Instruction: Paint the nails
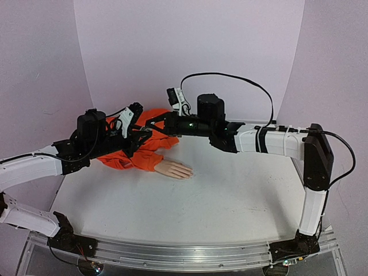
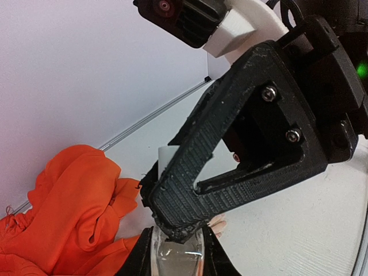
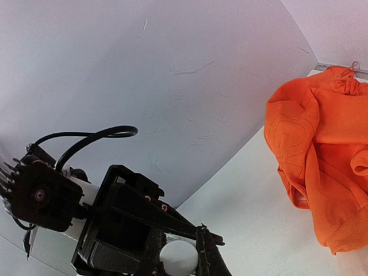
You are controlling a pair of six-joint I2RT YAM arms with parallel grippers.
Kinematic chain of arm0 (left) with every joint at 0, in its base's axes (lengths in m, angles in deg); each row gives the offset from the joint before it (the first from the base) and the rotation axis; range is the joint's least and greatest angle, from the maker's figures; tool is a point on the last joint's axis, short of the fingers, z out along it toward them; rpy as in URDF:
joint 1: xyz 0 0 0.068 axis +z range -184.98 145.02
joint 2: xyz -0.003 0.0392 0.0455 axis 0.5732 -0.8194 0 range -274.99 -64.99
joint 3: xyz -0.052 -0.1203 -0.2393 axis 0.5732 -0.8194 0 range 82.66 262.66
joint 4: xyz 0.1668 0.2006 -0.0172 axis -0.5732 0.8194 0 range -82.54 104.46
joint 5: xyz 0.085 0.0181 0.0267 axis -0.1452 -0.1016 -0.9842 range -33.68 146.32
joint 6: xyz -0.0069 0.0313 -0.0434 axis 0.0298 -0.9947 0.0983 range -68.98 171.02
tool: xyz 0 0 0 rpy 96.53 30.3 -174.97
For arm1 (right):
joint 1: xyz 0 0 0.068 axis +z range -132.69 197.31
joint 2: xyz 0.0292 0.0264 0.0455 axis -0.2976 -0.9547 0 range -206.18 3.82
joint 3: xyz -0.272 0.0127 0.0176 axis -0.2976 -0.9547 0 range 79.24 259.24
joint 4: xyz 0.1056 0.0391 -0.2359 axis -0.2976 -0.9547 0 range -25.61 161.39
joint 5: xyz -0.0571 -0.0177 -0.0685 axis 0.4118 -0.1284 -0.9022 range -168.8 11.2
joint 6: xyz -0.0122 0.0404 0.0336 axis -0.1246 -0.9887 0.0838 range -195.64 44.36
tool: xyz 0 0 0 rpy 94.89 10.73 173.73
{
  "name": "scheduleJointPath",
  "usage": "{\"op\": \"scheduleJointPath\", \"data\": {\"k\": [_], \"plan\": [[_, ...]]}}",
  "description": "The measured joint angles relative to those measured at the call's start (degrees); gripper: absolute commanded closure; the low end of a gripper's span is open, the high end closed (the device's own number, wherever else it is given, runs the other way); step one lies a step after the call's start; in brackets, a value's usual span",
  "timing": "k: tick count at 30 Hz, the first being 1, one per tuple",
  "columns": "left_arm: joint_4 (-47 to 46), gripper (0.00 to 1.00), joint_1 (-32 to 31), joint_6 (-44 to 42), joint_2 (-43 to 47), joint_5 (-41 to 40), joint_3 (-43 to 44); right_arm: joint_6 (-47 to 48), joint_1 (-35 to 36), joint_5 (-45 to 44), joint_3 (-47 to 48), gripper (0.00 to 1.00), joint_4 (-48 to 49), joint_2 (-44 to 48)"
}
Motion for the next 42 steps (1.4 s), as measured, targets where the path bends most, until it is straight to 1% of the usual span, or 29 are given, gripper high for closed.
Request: {"op": "scheduleJointPath", "data": {"k": [5, 8, 10, 12, 14, 16, 17, 19, 21, 22, 23, 25, 28, 30, 33, 35, 38, 40, 42], "plan": [[0.13, 1.0, -0.02, 0.55, 0.04, 0.39, 0.0, 0.22, 0.0, 0.28, -0.17, 1.0, 0.24, 0.0], [0.79, 1.0, 0.94, 2.4, 0.15, 5.14, 0.0, 2.14, -0.17, 3.28, -1.66, 1.0, 1.9, 0.33], [1.66, 1.0, 3.15, 5.03, 0.13, 14.03, 0.07, 4.52, -0.59, 7.34, -3.19, 1.0, 3.04, 1.01], [3.32, 1.0, 5.55, 8.66, -0.66, 26.82, 1.44, 7.3, -1.05, 13.62, -5.16, 1.0, 4.52, 2.27], [4.61, 1.0, 6.99, 12.72, -3.13, 39.6, 4.66, 10.73, -1.64, 19.98, -7.82, 1.0, 7.5, 4.63], [5.25, 1.0, 7.23, 17.2, -7.26, 52.92, 9.57, 13.51, -2.01, 24.57, -10.21, 1.0, 9.51, 7.67], [5.11, 1.0, 6.95, 18.82, -9.05, 58.1, 11.78, 14.99, -2.08, 26.86, -11.41, 1.0, 10.73, 9.64], [4.22, 1.0, 6.14, 21.16, -10.8, 64.54, 14.51, 16.94, -1.73, 29.31, -12.41, 1.0, 12.55, 11.72], [3.56, 1.0, 5.42, 21.62, -10.84, 67.82, 15.06, 17.77, -0.9, 30.6, -12.68, 0.99, 13.77, 12.48], [3.48, 1.0, 5.22, 21.64, -10.75, 68.96, 15.08, 18.05, -0.48, 30.86, -12.72, 0.92, 14.25, 12.59], [3.48, 1.0, 5.2, 21.64, -10.75, 69.77, 15.1, 18.23, -0.17, 30.95, -12.81, 0.83, 14.6, 12.59], [3.48, 1.0, 5.2, 21.59, -10.78, 69.51, 15.08, 18.56, -0.11, 30.58, -13.07, 0.64, 15.06, 12.59], [2.73, 1.0, 5.53, 20.74, -10.25, 65.94, 14.32, 18.69, -0.39, 28.72, -13.86, 0.4, 15.02, 12.79], [2.05, 1.0, 5.77, 19.78, -9.14, 61.7, 13.33, 18.56, -0.68, 27.47, -15.02, 0.3, 14.36, 12.92], [1.42, 1.0, 6.01, 17.22, -5.79, 51.43, 9.27, 17.81, -1.44, 24.94, -17.0, 0.23, 13.44, 13.27], [1.07, 1.0, 6.01, 15.17, -3.48, 43.36, 6.97, 16.81, -1.95, 22.36, -18.56, 0.22, 11.85, 13.27], [1.07, 1.0, 5.97, 12.09, -0.2, 31.32, 3.98, 14.62, -2.25, 17.38, -19.37, 0.22, 8.55, 13.22], [1.07, 1.0, 5.95, 10.16, 1.27, 25.33, 2.54, 12.48, -2.34, 14.45, -19.02, 0.23, 7.54, 13.0], [1.09, 1.0, 5.88, 8.57, 2.05, 20.96, 1.53, 10.71, -2.21, 12.2, -17.49, 0.27, 6.75, 12.13]]}}
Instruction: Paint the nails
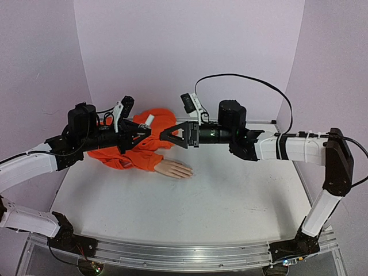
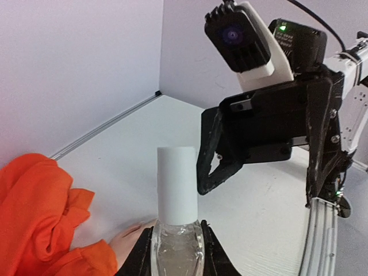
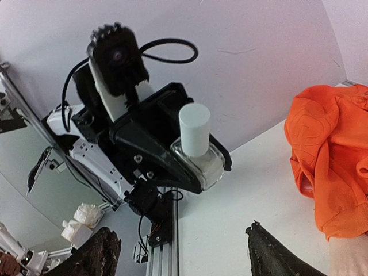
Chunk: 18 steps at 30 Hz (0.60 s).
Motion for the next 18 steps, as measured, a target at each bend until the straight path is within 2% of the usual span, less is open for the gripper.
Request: {"op": "scheduleJointPath", "data": {"k": [6, 12, 18], "plan": [[0.02, 1.0, -0.39, -3.08, 0.31, -8.37, -1.55, -5.92, 1.36, -5.86, 8.15, 0.43, -1.79, -4.48], [0.09, 1.0, -0.81, -4.2, 0.33, -10.64, -2.27, -10.34, 2.32, -8.09, 14.64, 0.56, -2.14, -9.62], [0.04, 1.0, -1.29, -4.26, 0.33, -10.86, -2.27, -12.55, 2.86, -9.09, 17.75, 0.8, -2.91, -13.33]]}}
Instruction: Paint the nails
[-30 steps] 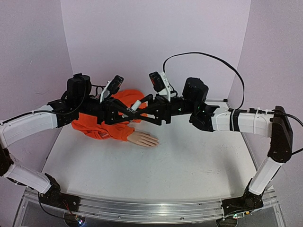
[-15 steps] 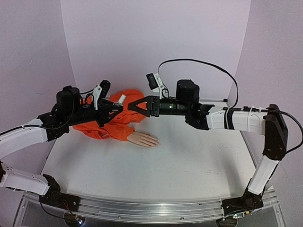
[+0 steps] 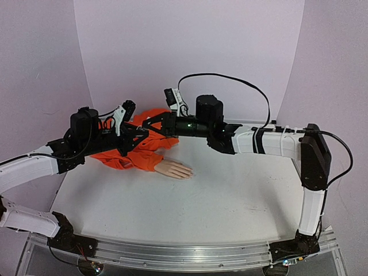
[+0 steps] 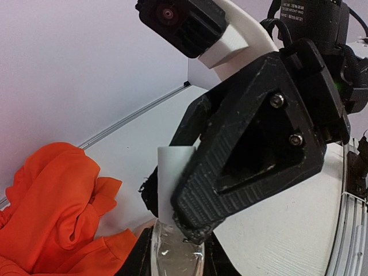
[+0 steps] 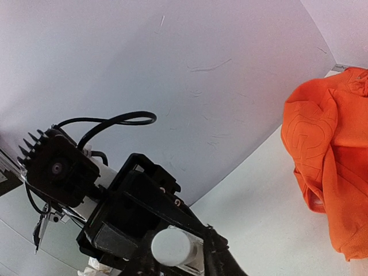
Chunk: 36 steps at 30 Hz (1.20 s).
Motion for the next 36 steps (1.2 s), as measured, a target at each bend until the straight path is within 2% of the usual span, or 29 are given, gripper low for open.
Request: {"op": "scheduleJointPath", "data": {"k": [4, 9, 11, 14, 18, 20, 23, 24, 26, 29, 33, 36], "plan": [[0.04, 1.0, -0.02, 0.22, 0.04, 0.26, 0.0, -0.26, 0.09, -0.24, 0.04, 1.0, 0.11, -0.11], [0.55, 1.0, 0.68, 2.58, 0.02, 3.69, 0.04, 1.4, -0.02, 1.42, -0.61, 1.0, 0.7, -0.02], [1.84, 1.0, 2.03, 5.05, -0.44, 9.27, 0.55, 3.13, -0.13, 3.23, -2.78, 1.0, 2.78, 0.55], [4.04, 1.0, 4.42, 9.09, -3.1, 22.1, 2.82, 6.29, -0.83, 8.48, -8.22, 1.0, 8.37, 2.58], [3.65, 1.0, 5.44, 16.26, -9.94, 45.83, 8.04, 9.2, -2.1, 19.15, -15.32, 1.0, 18.58, 6.08], [1.46, 1.0, 4.85, 18.99, -12.46, 54.66, 9.57, 11.02, -1.88, 22.43, -17.75, 1.0, 21.51, 8.2], [-0.74, 1.0, 3.69, 20.59, -12.92, 59.8, 10.05, 12.81, -0.83, 24.15, -18.95, 1.0, 23.91, 9.7], [-1.51, 1.0, 3.56, 20.74, -12.85, 60.48, 10.05, 13.18, -0.55, 24.26, -18.95, 0.94, 24.5, 9.81], [-2.14, 1.0, 3.52, 20.52, -12.63, 59.67, 10.05, 13.46, -0.55, 23.98, -18.95, 0.74, 25.22, 9.84], [-3.34, 1.0, 3.65, 18.51, -11.26, 54.18, 8.87, 12.81, -1.25, 22.84, -19.21, 0.55, 24.9, 9.84], [-5.29, 1.0, 5.14, 14.34, -5.99, 38.99, 5.07, 11.63, -3.48, 20.83, -21.05, 0.36, 20.65, 9.86], [-5.84, 1.0, 5.38, 10.99, -2.64, 27.08, 3.1, 11.19, -5.01, 16.94, -21.49, 0.29, 14.45, 9.86]]}}
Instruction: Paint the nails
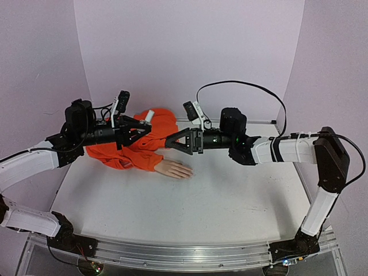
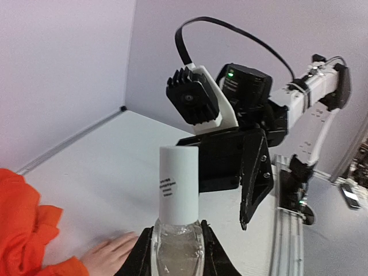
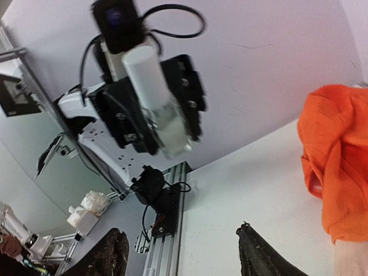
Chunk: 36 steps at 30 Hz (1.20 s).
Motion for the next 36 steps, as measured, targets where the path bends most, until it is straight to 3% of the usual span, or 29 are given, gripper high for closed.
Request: {"op": "scheduleJointPath", "data": {"k": [4, 9, 14, 19, 23, 29, 33, 36], "plan": [[0.22, 1.0, -0.87, -4.15, 1.97, -12.74, -1.66, -0.63, -1.16, -7.17, 2.49, 0.25, -9.77, -0.02], [1.42, 1.0, -2.32, -8.09, 2.01, -23.67, -2.1, -4.07, -0.7, -13.03, 9.4, 0.25, -14.03, -0.87], [1.57, 1.0, -4.9, -11.1, 1.97, -29.14, -2.36, -7.04, 1.14, -15.93, 18.67, 0.36, -14.67, -5.25], [1.79, 1.0, -6.88, -13.42, 1.97, -31.56, -2.36, -8.72, 2.99, -16.94, 22.99, 0.53, -15.96, -9.18], [3.06, 1.0, -7.52, -14.25, 1.9, -32.59, -2.49, -9.55, 3.74, -17.18, 23.28, 0.79, -16.87, -10.08], [4.61, 1.0, -7.48, -14.21, 1.62, -32.85, -2.67, -9.33, 3.93, -17.29, 23.32, 1.0, -17.16, -10.08], [5.22, 1.0, -7.08, -13.18, 1.4, -30.73, -2.64, -7.61, 3.89, -15.32, 22.67, 1.0, -17.03, -10.08], [6.99, 1.0, -4.81, -9.9, 0.72, -23.23, -2.16, -4.98, 3.52, -12.15, 20.35, 1.0, -15.19, -9.66]]}}
